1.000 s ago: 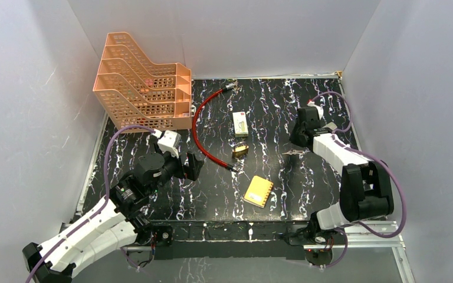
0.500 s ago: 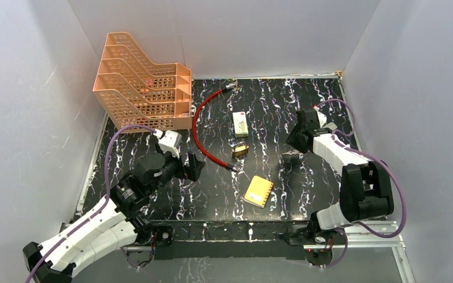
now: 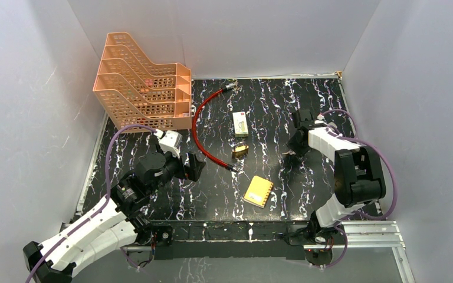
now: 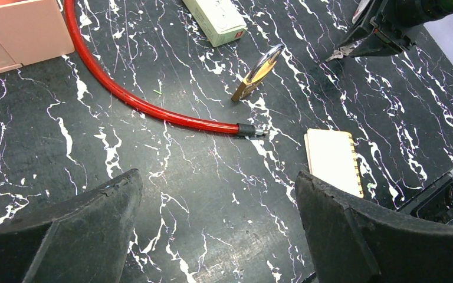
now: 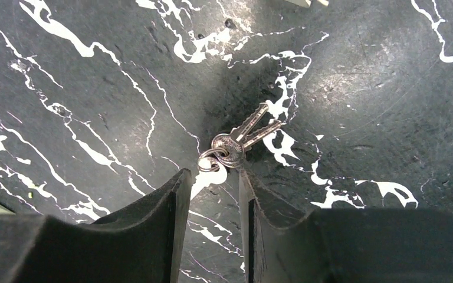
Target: Unlock with the key
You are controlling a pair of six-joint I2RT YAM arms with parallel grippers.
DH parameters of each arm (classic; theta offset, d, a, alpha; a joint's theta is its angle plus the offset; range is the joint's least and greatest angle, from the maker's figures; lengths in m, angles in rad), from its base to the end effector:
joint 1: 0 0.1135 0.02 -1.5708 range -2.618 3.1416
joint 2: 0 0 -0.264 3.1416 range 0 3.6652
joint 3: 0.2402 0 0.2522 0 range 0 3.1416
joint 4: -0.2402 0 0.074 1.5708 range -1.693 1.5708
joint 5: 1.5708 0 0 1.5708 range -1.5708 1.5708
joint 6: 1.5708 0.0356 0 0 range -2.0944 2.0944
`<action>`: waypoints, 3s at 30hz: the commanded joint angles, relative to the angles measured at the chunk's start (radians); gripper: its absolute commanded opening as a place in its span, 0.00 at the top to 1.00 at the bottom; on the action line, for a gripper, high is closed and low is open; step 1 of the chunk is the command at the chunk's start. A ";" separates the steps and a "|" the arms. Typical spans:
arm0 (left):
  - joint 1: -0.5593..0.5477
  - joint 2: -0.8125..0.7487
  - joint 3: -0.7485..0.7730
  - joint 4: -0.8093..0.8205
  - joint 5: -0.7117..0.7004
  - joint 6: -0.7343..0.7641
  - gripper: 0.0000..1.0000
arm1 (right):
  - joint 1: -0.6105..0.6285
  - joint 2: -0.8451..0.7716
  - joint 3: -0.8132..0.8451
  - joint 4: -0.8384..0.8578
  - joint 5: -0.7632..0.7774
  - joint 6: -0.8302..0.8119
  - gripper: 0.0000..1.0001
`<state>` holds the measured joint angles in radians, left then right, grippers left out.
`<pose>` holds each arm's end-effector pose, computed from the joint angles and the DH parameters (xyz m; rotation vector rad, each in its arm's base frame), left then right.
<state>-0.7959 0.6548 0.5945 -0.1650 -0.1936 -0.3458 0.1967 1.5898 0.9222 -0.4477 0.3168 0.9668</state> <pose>0.1203 -0.1130 0.2951 0.2708 1.8182 -0.6393 0.2983 0.0481 0.1761 1.0623 2.3657 -0.0158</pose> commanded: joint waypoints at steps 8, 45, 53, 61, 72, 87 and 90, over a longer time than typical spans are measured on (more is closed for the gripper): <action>-0.003 -0.006 0.012 0.011 0.013 0.004 0.02 | 0.000 0.033 0.068 -0.007 0.053 0.027 0.56; -0.003 -0.012 0.011 0.010 0.023 0.004 0.02 | -0.004 0.000 0.052 -0.020 0.033 -0.027 1.00; -0.003 -0.025 0.014 0.007 0.016 -0.006 0.02 | 0.029 -0.210 0.110 -0.076 -0.019 -0.191 1.00; -0.003 -0.066 0.057 0.049 0.056 -0.037 0.02 | 0.048 -0.536 0.153 -0.011 -0.427 -0.493 1.00; -0.003 -0.117 -0.050 0.465 0.280 -0.218 0.02 | 0.199 -0.639 0.204 0.210 -1.053 -0.491 1.00; -0.002 0.118 0.160 0.658 0.709 -0.141 0.14 | 0.375 -0.571 0.207 0.724 -1.283 -0.183 1.00; -0.003 0.150 0.193 0.677 0.724 -0.129 0.14 | 0.391 -0.564 0.209 0.766 -1.287 -0.158 1.00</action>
<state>-0.7959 0.7795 0.7216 0.4335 0.4496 -0.5129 0.5671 1.0271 1.0996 0.1577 -0.9348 0.7467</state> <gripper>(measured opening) 0.861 0.011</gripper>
